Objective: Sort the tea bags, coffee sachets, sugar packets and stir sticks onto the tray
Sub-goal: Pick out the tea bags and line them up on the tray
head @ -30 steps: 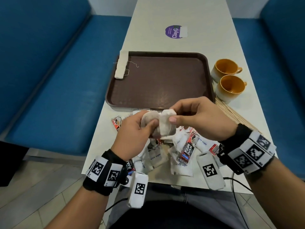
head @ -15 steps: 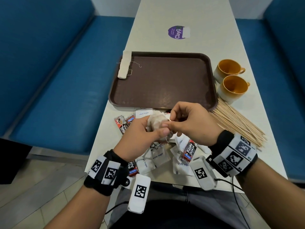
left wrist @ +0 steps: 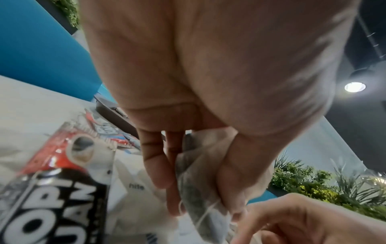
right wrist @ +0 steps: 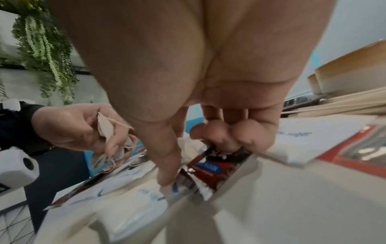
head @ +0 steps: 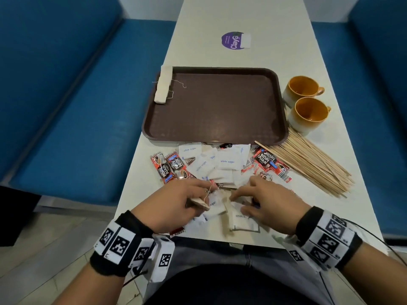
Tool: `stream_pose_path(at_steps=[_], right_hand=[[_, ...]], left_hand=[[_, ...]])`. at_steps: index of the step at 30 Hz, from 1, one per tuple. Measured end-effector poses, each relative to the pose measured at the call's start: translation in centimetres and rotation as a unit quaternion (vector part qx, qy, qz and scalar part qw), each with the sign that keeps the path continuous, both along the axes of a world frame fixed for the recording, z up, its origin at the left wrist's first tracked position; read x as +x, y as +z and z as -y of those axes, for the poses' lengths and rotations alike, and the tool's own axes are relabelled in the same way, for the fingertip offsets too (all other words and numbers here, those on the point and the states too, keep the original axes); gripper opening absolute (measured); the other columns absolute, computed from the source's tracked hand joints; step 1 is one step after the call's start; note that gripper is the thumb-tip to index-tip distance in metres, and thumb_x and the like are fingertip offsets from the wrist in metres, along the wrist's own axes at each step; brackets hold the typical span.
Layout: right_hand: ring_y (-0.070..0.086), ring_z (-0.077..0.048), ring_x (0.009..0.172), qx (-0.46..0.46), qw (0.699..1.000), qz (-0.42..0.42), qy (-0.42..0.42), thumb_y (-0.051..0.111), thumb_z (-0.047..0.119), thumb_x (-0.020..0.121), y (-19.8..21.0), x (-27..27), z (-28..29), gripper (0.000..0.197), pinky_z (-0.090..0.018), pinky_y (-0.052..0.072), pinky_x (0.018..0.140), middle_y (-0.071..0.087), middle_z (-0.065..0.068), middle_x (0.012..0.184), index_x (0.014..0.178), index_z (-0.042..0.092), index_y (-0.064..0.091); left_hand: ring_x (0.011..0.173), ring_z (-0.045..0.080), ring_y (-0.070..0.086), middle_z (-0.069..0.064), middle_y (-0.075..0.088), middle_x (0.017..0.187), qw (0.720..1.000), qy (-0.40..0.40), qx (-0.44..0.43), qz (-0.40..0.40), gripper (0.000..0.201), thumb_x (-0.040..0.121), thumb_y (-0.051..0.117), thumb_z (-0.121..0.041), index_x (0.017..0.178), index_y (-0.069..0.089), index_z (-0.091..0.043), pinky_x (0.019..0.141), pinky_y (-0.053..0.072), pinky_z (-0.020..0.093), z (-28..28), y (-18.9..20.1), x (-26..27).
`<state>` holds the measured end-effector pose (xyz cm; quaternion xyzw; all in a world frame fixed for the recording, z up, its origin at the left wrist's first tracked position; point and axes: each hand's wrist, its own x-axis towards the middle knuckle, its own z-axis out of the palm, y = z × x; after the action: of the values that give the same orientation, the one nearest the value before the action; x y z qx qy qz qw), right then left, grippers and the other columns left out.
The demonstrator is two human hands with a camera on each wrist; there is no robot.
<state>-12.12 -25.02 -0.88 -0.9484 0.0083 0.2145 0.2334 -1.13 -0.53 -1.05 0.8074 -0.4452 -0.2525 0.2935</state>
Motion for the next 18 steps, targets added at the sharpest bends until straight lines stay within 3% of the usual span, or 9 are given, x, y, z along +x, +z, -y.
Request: stream_pose_path(at_steps=[3, 6, 9, 12, 15, 18], right_hand=[[0.05, -0.005, 0.086, 0.006, 1.0, 0.009, -0.025, 0.064, 0.042, 0.096, 0.1, -0.7, 0.9, 0.028, -0.029, 0.047, 0.079, 0.043, 0.015, 0.098, 0.123, 0.049, 0.062], [0.051, -0.003, 0.087, 0.01, 0.999, 0.005, -0.047, 0.068, 0.036, 0.094, 0.4, -1.2, 1.4, 0.026, -0.028, 0.048, 0.078, 0.044, 0.015, 0.096, 0.116, 0.049, 0.064], [0.053, -0.004, 0.085, 0.005, 0.997, 0.012, -0.071, 0.068, 0.033, 0.092, 0.8, -1.4, 1.7, 0.019, -0.032, 0.051, 0.077, 0.045, 0.016, 0.095, 0.106, 0.046, 0.067], [0.053, -0.005, 0.083, -0.024, 0.993, 0.041, -0.107, 0.064, 0.047, 0.092, 1.1, -0.9, 1.2, 0.008, -0.029, 0.05, 0.072, 0.046, 0.016, 0.095, 0.098, 0.042, 0.066], [0.053, -0.01, 0.09, -0.076, 0.989, 0.054, -0.113, 0.064, 0.06, 0.089, 0.7, -0.2, 0.3, 0.025, -0.032, 0.048, 0.071, 0.046, 0.013, 0.099, 0.101, 0.039, 0.063], [0.049, -0.014, 0.096, -0.122, 0.988, 0.041, -0.089, 0.067, 0.065, 0.085, 0.2, 0.5, -0.7, 0.036, -0.034, 0.049, 0.073, 0.043, 0.011, 0.103, 0.106, 0.036, 0.06]], left_hand=[[0.118, -0.013, 0.054, -0.017, 0.062, 0.137, 1.0, 0.01, 0.003, 0.002, 0.013, 0.087, 0.07, -0.008, 0.088, 0.075, -0.02, 0.096, 0.034, 0.003, 0.0, -0.4, 0.0], [0.119, -0.01, 0.056, -0.019, 0.063, 0.135, 1.0, 0.023, 0.003, 0.0, 0.012, 0.087, 0.071, -0.008, 0.089, 0.075, -0.02, 0.097, 0.036, 0.005, 0.1, -0.6, -0.1], [0.116, -0.016, 0.054, -0.021, 0.063, 0.136, 1.0, 0.027, 0.002, -0.003, 0.01, 0.088, 0.072, -0.012, 0.092, 0.074, -0.021, 0.097, 0.036, 0.005, 0.2, -0.6, -0.2], [0.115, -0.017, 0.053, -0.023, 0.063, 0.134, 0.999, 0.041, -0.001, -0.001, 0.011, 0.089, 0.073, -0.015, 0.094, 0.073, -0.025, 0.098, 0.038, 0.007, 0.3, -0.5, -0.2], [0.114, -0.009, 0.059, -0.022, 0.065, 0.131, 0.998, 0.057, -0.011, -0.004, 0.011, 0.09, 0.074, -0.016, 0.095, 0.074, -0.026, 0.097, 0.044, 0.013, 0.6, -0.5, -0.2], [0.114, -0.008, 0.059, -0.022, 0.066, 0.129, 0.998, 0.057, -0.013, 0.004, 0.009, 0.09, 0.074, -0.017, 0.095, 0.074, -0.025, 0.096, 0.042, 0.01, 0.9, -0.3, -0.2]])
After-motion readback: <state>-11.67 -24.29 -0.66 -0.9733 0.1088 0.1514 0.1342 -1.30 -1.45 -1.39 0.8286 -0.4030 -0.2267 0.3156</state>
